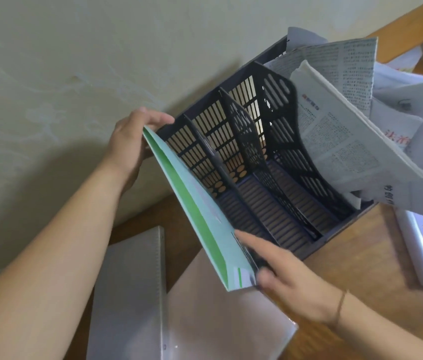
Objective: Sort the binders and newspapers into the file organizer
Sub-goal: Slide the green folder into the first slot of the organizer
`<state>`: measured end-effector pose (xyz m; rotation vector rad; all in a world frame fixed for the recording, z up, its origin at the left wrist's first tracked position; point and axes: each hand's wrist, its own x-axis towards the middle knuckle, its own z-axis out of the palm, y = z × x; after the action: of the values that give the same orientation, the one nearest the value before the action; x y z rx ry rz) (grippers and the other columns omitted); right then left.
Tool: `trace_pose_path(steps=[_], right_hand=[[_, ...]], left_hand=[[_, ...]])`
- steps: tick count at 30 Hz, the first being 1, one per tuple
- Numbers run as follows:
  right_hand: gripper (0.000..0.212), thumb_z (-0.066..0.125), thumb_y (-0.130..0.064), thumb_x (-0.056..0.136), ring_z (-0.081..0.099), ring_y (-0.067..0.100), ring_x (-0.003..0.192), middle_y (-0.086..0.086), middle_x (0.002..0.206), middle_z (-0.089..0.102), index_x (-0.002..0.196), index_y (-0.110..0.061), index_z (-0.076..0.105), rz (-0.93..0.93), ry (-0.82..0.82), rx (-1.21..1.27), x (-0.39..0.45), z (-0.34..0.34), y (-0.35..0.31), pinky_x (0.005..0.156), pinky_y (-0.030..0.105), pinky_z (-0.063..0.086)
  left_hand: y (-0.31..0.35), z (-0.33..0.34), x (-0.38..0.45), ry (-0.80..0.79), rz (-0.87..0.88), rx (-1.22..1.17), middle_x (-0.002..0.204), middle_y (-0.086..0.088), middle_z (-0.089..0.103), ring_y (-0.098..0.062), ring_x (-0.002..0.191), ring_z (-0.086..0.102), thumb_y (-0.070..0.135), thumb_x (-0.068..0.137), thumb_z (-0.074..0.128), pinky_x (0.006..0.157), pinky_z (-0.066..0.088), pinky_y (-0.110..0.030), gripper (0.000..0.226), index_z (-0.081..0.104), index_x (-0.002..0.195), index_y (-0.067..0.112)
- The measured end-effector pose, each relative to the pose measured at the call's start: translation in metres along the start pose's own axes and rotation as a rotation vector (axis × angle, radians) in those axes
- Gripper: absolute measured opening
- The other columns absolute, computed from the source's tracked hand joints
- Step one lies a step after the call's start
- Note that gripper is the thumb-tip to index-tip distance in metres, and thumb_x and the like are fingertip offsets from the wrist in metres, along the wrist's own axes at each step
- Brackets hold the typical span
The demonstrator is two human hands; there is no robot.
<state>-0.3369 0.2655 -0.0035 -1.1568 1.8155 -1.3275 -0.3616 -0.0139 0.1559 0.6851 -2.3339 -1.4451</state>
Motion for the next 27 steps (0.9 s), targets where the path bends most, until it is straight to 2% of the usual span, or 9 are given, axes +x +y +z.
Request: trace_pose_path(steps=[3, 5, 7, 10, 15, 19, 21, 24, 27], right_hand=[[0.095, 0.028, -0.077, 0.083, 0.062, 0.011, 0.105, -0.006, 0.137, 0.054, 0.153, -0.018, 0.004, -0.04, 0.026, -0.566, -0.012, 0.025, 0.018, 0.109, 0.039, 0.036], [0.071, 0.036, -0.05, 0.093, 0.066, 0.014, 0.069, -0.003, 0.099, 0.071, 0.149, -0.009, 0.022, -0.029, 0.173, -0.691, -0.007, 0.042, 0.026, 0.098, 0.044, 0.048], [0.061, 0.04, -0.03, 0.082, 0.056, 0.014, 0.046, -0.005, 0.064, 0.064, 0.138, -0.005, 0.038, -0.019, 0.302, -0.737, -0.001, 0.05, 0.025, 0.089, 0.046, 0.054], [0.059, 0.049, -0.019, 0.07, 0.048, 0.014, 0.037, -0.006, 0.048, 0.05, 0.127, -0.006, 0.043, -0.054, 0.382, -0.844, 0.002, 0.053, 0.023, 0.099, 0.051, 0.047], [0.068, 0.062, -0.008, 0.061, 0.043, 0.017, 0.033, -0.004, 0.04, 0.042, 0.125, -0.001, 0.042, -0.026, 0.29, -0.898, -0.002, 0.053, 0.027, 0.11, 0.042, 0.028], [0.056, 0.041, -0.013, 0.074, 0.049, 0.017, 0.039, -0.004, 0.046, 0.049, 0.129, -0.003, 0.04, -0.024, 0.203, -0.836, -0.002, 0.053, 0.025, 0.1, 0.041, 0.045], [0.059, 0.039, -0.038, 0.089, 0.063, 0.017, 0.066, -0.004, 0.074, 0.065, 0.14, -0.008, 0.035, -0.033, 0.064, -0.677, -0.01, 0.036, 0.017, 0.092, 0.037, 0.051], [0.072, 0.02, -0.074, 0.086, 0.046, 0.005, 0.127, -0.014, 0.138, 0.052, 0.145, -0.035, 0.036, 0.101, -0.092, 0.085, 0.005, 0.017, 0.016, 0.107, 0.028, 0.037], [0.064, 0.019, -0.076, 0.087, 0.043, 0.012, 0.133, -0.016, 0.14, 0.05, 0.134, -0.043, 0.048, 0.299, 0.047, 0.494, 0.063, 0.023, 0.012, 0.111, 0.034, 0.032]], left_hand=[[0.004, 0.003, -0.003, 0.013, 0.0, 0.006, 0.102, -0.006, 0.071, -0.012, 0.092, 0.064, 0.031, 0.098, 0.032, 0.074, 0.05, -0.026, 0.05, 0.072, 0.07, 0.02], [0.005, 0.002, -0.004, 0.014, -0.021, -0.053, 0.087, -0.001, 0.076, -0.014, 0.082, 0.069, 0.023, 0.102, 0.03, 0.068, 0.051, -0.022, 0.058, 0.066, 0.058, 0.015], [0.006, 0.001, -0.006, 0.028, -0.054, -0.118, 0.078, 0.001, 0.077, -0.017, 0.076, 0.071, 0.02, 0.102, 0.029, 0.065, 0.051, -0.022, 0.057, 0.057, 0.053, 0.011], [0.007, 0.0, -0.009, 0.044, -0.081, -0.153, 0.077, -0.002, 0.077, -0.02, 0.071, 0.071, 0.017, 0.1, 0.031, 0.065, 0.05, -0.023, 0.051, 0.05, 0.053, 0.008], [0.01, 0.0, -0.011, 0.041, -0.09, -0.081, 0.078, -0.001, 0.077, -0.022, 0.072, 0.071, 0.012, 0.092, 0.033, 0.068, 0.05, -0.027, 0.052, 0.051, 0.043, 0.014], [0.009, 0.001, -0.008, 0.007, -0.082, -0.044, 0.089, -0.005, 0.076, -0.034, 0.087, 0.066, 0.019, 0.085, 0.034, 0.07, 0.049, -0.031, 0.041, 0.048, 0.046, 0.015], [0.008, 0.0, -0.009, 0.012, -0.084, -0.048, 0.095, -0.008, 0.075, -0.035, 0.089, 0.065, 0.022, 0.085, 0.035, 0.07, 0.049, -0.031, 0.037, 0.046, 0.052, 0.011], [0.007, -0.002, -0.01, 0.006, -0.098, -0.099, 0.105, -0.012, 0.073, -0.035, 0.088, 0.067, 0.029, 0.078, 0.039, 0.073, 0.048, -0.033, 0.036, 0.048, 0.046, 0.014], [0.007, -0.002, -0.012, 0.018, -0.098, -0.111, 0.106, -0.011, 0.073, -0.031, 0.084, 0.069, 0.023, 0.092, 0.035, 0.073, 0.048, -0.032, 0.053, 0.049, 0.042, 0.016]])
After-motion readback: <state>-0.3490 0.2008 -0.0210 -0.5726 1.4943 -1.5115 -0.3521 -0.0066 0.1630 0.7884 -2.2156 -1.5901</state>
